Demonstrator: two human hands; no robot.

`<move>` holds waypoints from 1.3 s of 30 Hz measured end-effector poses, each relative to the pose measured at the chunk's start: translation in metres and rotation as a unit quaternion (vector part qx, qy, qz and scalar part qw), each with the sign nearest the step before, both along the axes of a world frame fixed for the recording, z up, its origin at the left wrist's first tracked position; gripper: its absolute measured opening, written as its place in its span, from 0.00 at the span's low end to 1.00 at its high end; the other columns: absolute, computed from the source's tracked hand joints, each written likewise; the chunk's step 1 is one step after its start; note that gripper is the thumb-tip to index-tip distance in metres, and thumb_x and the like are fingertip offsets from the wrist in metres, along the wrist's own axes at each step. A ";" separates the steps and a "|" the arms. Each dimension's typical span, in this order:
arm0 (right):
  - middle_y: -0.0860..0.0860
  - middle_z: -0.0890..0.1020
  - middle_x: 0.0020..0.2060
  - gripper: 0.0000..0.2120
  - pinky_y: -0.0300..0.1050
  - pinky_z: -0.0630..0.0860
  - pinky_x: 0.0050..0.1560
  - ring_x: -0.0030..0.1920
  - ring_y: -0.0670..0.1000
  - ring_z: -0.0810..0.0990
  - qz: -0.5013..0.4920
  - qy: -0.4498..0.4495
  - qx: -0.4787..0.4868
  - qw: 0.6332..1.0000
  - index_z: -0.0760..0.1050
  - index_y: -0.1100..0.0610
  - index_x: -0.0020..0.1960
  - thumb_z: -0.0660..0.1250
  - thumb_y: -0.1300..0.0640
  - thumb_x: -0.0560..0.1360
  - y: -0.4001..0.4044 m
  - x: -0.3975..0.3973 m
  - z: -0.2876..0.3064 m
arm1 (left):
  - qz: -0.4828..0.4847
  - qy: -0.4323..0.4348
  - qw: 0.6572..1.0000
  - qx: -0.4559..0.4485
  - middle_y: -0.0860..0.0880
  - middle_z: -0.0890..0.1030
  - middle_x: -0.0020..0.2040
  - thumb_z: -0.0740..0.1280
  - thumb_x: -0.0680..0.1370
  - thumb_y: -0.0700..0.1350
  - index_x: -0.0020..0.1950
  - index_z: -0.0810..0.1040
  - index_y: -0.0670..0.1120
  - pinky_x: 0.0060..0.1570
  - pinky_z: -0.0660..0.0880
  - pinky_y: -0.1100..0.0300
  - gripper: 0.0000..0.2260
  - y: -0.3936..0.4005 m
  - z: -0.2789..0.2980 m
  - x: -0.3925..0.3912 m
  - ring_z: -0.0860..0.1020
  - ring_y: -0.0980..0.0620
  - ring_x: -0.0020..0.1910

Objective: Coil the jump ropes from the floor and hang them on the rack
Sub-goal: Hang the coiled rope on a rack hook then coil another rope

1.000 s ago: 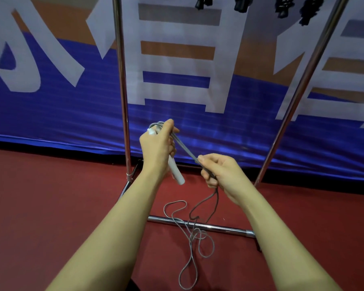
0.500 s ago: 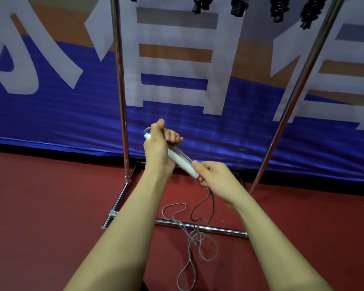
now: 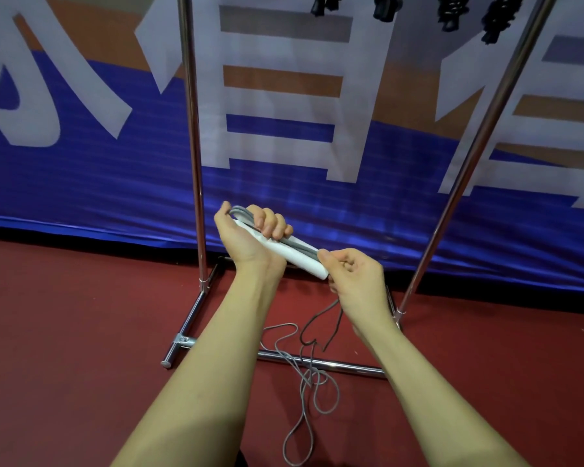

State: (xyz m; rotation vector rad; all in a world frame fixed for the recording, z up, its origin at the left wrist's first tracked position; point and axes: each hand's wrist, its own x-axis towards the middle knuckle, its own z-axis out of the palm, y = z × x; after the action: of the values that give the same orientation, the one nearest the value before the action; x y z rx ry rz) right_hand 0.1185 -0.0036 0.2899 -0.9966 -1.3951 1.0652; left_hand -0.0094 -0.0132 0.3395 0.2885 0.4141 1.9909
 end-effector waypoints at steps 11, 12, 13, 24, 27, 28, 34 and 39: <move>0.42 0.67 0.20 0.10 0.41 0.61 0.30 0.25 0.44 0.62 -0.036 0.024 0.014 0.999 0.76 0.57 0.35 0.69 0.59 0.75 -0.001 -0.002 -0.001 | -0.002 -0.022 0.999 -0.028 0.51 0.56 0.21 0.54 0.73 0.49 0.23 0.58 0.46 0.25 0.56 0.64 0.19 -0.002 0.001 -0.003 0.55 0.53 0.20; 0.42 0.67 0.20 0.10 0.39 0.60 0.29 0.25 0.44 0.61 -0.037 0.024 0.018 0.999 0.76 0.57 0.34 0.70 0.59 0.74 -0.002 -0.001 0.000 | 0.002 -0.019 0.999 -0.030 0.51 0.56 0.21 0.54 0.73 0.49 0.23 0.58 0.46 0.24 0.55 0.64 0.18 -0.002 0.002 -0.002 0.54 0.53 0.20; 0.43 0.67 0.20 0.10 0.38 0.60 0.29 0.25 0.44 0.62 -0.037 0.028 0.021 0.999 0.77 0.57 0.34 0.70 0.60 0.74 -0.002 -0.001 0.000 | 0.004 -0.015 0.999 -0.030 0.51 0.55 0.21 0.54 0.72 0.49 0.23 0.57 0.46 0.25 0.55 0.63 0.18 -0.003 0.004 -0.002 0.54 0.53 0.21; 0.56 0.77 0.33 0.28 0.46 0.67 0.38 0.34 0.53 0.72 -0.023 -0.156 -0.041 0.987 0.73 0.63 0.40 0.50 0.40 0.80 -0.003 0.000 0.015 | -0.016 0.042 0.999 0.025 0.51 0.55 0.18 0.51 0.73 0.49 0.19 0.57 0.46 0.23 0.56 0.65 0.21 -0.004 0.006 0.018 0.53 0.52 0.18; 0.55 0.73 0.31 0.30 0.45 0.64 0.35 0.32 0.51 0.69 -0.033 -0.163 -0.049 0.985 0.72 0.66 0.38 0.50 0.41 0.80 -0.001 0.003 0.023 | -0.030 0.062 0.997 0.043 0.51 0.55 0.17 0.50 0.73 0.49 0.19 0.57 0.46 0.22 0.57 0.66 0.22 -0.002 0.005 0.022 0.54 0.53 0.18; 0.54 0.71 0.31 0.30 0.46 0.63 0.34 0.31 0.50 0.67 -0.036 -0.164 -0.047 0.985 0.70 0.65 0.35 0.51 0.41 0.81 -0.001 0.003 0.024 | -0.034 0.067 0.996 0.049 0.51 0.55 0.17 0.50 0.73 0.49 0.19 0.57 0.46 0.22 0.57 0.66 0.22 -0.001 0.004 0.023 0.54 0.53 0.17; 0.51 0.64 0.25 0.25 0.47 0.62 0.32 0.29 0.50 0.64 -0.068 -0.165 -0.021 0.984 0.58 0.55 0.28 0.55 0.45 0.81 0.002 0.002 0.021 | -0.061 0.052 0.995 0.059 0.51 0.55 0.16 0.54 0.68 0.50 0.19 0.58 0.46 0.22 0.56 0.65 0.18 0.000 -0.001 0.022 0.55 0.53 0.17; 0.55 0.66 0.25 0.24 0.54 0.70 0.35 0.30 0.54 0.68 -0.092 -0.138 -0.023 0.986 0.63 0.58 0.29 0.58 0.48 0.80 0.009 0.002 0.015 | -0.060 0.023 0.997 0.040 0.51 0.56 0.17 0.55 0.67 0.50 0.19 0.60 0.46 0.24 0.55 0.64 0.17 -0.001 -0.005 0.023 0.56 0.53 0.18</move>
State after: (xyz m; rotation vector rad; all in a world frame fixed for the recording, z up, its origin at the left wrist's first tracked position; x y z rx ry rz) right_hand 0.1200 0.0056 0.3052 -1.3181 -1.4709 0.8483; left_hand 0.0132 -0.0139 0.3345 0.4019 0.3388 1.8876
